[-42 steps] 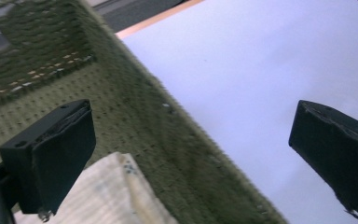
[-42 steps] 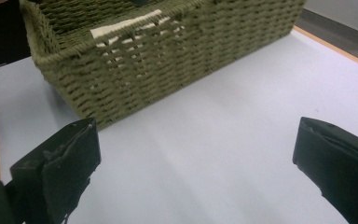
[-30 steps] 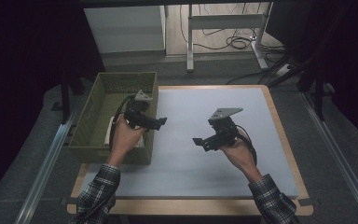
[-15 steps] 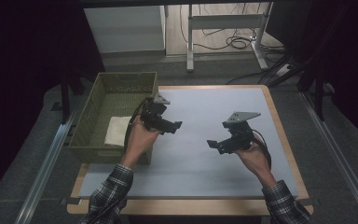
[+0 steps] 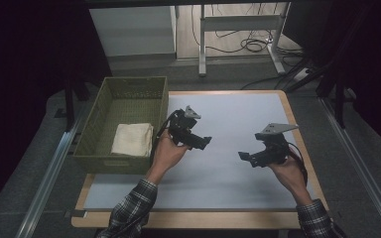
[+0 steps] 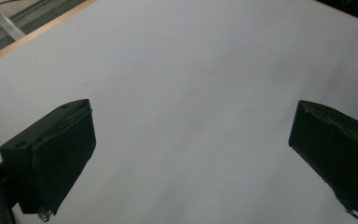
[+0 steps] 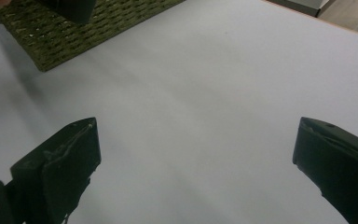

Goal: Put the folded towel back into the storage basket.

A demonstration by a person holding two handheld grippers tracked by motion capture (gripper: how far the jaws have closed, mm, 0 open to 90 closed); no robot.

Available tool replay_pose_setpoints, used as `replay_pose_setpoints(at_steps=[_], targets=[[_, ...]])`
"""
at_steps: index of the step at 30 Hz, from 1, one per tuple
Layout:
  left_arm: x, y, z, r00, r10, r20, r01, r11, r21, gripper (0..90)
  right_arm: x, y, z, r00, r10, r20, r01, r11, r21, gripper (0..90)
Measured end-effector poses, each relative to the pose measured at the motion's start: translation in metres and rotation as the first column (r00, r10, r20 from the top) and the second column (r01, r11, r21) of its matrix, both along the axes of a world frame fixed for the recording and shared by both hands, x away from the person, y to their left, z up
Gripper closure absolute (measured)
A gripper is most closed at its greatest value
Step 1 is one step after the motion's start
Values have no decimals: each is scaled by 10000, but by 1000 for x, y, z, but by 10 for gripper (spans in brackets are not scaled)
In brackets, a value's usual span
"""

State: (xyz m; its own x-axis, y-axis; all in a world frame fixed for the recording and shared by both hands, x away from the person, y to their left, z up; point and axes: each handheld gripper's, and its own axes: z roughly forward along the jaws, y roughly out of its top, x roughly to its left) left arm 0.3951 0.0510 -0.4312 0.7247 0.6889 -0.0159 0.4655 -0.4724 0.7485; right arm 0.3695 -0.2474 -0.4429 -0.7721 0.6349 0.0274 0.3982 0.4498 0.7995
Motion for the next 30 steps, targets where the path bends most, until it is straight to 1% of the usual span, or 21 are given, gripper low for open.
replay_pose_setpoints(at_steps=[3, 5, 10, 12, 15, 18, 22, 26, 30], targets=[[-6, -7, -5, 10000, -48, 45, 48, 10000, -72, 6, -3, -8, -1, 10000, -90, -12, 90, 9999, -52, 9], [-11, -10, -8, 9999, -163, 1, 163, 9998, -145, 6, -6, -12, -1, 9999, -111, -3, 111, 9999, -55, 9], [-23, -11, -17, 9995, -317, -73, 315, 9991, -279, 6, -12, -21, -6, 9999, -147, -17, 147, 9998, -107, 9], [-28, -10, -22, 9994, -337, -40, 336, 9991, -244, 6, -15, -23, -10, 9999, -141, -55, 140, 9998, -136, 9], [-35, -9, -31, 9991, -404, -144, 401, 9989, -250, 6, -19, -25, -16, 9998, -141, -119, 139, 9997, -198, 9], [-42, -7, -40, 9989, -433, -171, 430, 9989, -162, 6, -22, -27, -22, 9997, -107, -214, 102, 9997, -223, 9], [-51, -4, -53, 9983, -500, -289, 492, 9984, -286, 6, -27, -28, -30, 9996, -55, -262, 49, 9997, -246, 8], [-61, -2, -67, 9980, -562, -291, 553, 9979, -325, 6, -32, -27, -39, 9995, -35, -312, 27, 9996, -277, 8], [-71, -1, -79, 9977, -617, -277, 608, 9977, -304, 6, -38, -27, -50, 9992, 46, -402, -65, 9989, -470, 8]])
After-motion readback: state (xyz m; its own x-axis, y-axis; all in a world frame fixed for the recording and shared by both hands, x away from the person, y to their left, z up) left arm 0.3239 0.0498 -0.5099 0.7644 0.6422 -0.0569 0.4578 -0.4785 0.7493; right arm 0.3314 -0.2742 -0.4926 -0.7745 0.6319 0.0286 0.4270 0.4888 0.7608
